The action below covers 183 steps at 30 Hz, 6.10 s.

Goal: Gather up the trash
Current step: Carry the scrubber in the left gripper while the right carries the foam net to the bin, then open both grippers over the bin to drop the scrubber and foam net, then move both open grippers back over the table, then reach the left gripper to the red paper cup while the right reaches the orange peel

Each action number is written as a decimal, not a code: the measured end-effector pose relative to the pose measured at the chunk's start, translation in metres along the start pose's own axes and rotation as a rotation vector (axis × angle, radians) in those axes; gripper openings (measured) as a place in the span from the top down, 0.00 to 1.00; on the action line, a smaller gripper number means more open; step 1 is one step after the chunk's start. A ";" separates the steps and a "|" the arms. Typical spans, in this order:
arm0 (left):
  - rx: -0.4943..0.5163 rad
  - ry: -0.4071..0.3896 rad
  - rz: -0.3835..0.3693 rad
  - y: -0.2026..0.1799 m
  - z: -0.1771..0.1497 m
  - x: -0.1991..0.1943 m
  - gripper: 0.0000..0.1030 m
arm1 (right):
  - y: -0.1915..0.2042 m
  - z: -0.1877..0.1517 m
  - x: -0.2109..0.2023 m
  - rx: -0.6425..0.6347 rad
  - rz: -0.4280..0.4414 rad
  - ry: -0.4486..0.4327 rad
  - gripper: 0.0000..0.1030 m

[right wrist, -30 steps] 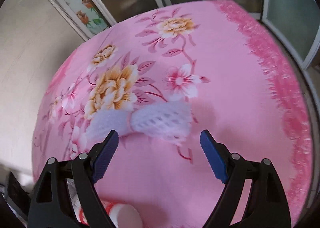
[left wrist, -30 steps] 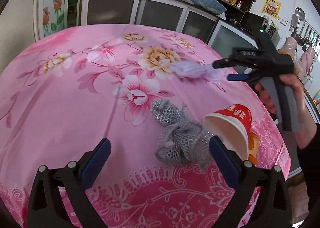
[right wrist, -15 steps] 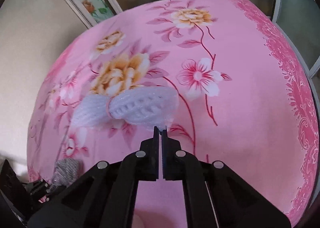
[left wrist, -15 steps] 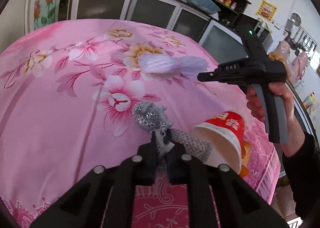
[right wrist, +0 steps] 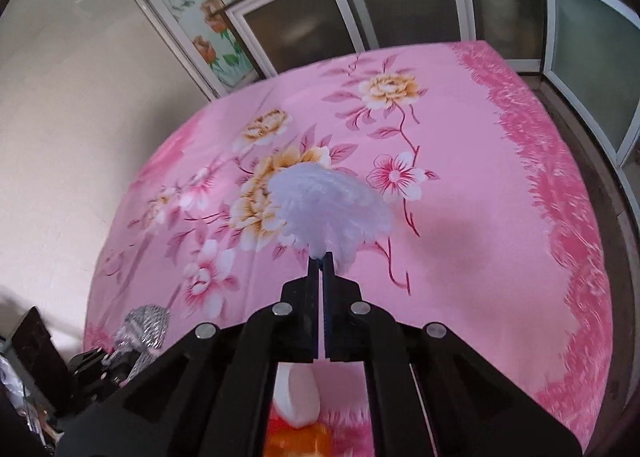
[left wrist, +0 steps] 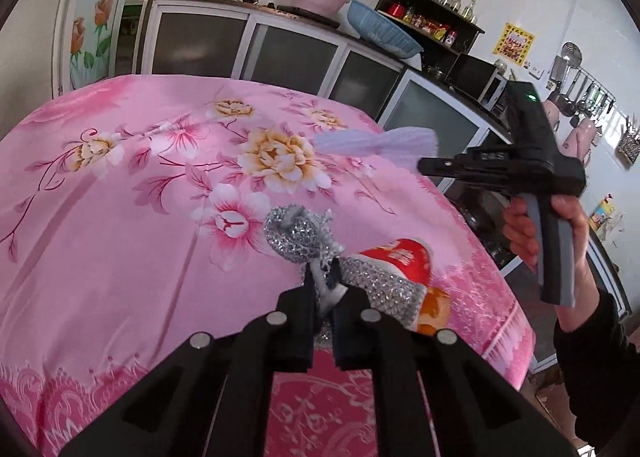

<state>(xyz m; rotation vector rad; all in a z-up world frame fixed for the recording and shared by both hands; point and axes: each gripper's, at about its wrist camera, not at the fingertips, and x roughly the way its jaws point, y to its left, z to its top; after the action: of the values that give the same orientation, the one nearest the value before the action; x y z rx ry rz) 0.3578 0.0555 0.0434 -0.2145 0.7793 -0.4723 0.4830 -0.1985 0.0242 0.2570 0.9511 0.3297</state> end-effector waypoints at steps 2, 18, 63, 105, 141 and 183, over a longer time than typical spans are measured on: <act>0.000 0.001 -0.001 -0.006 -0.005 -0.005 0.95 | -0.003 -0.011 -0.024 0.000 0.003 -0.031 0.99; 0.133 0.003 -0.189 -0.131 -0.046 -0.020 0.95 | -0.075 -0.151 -0.223 0.080 -0.093 -0.253 0.99; 0.803 0.564 -0.651 -0.532 -0.316 0.150 0.94 | -0.299 -0.555 -0.344 0.717 -0.627 -0.153 0.99; 0.480 0.254 -0.533 -0.395 -0.204 0.056 0.08 | -0.245 -0.507 -0.366 0.504 -0.679 -0.382 0.28; 0.461 -0.041 0.262 -0.045 -0.031 -0.015 0.08 | 0.024 -0.223 -0.113 -0.187 -0.114 -0.215 0.22; 0.686 0.253 -0.020 -0.053 0.022 0.117 0.08 | 0.030 -0.149 0.011 -0.254 -0.023 -0.002 0.21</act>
<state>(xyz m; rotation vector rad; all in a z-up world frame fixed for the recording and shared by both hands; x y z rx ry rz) 0.4282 -0.0475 0.0044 0.4836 0.8176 -0.7669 0.3606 -0.1562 -0.0557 0.0145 0.8991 0.4249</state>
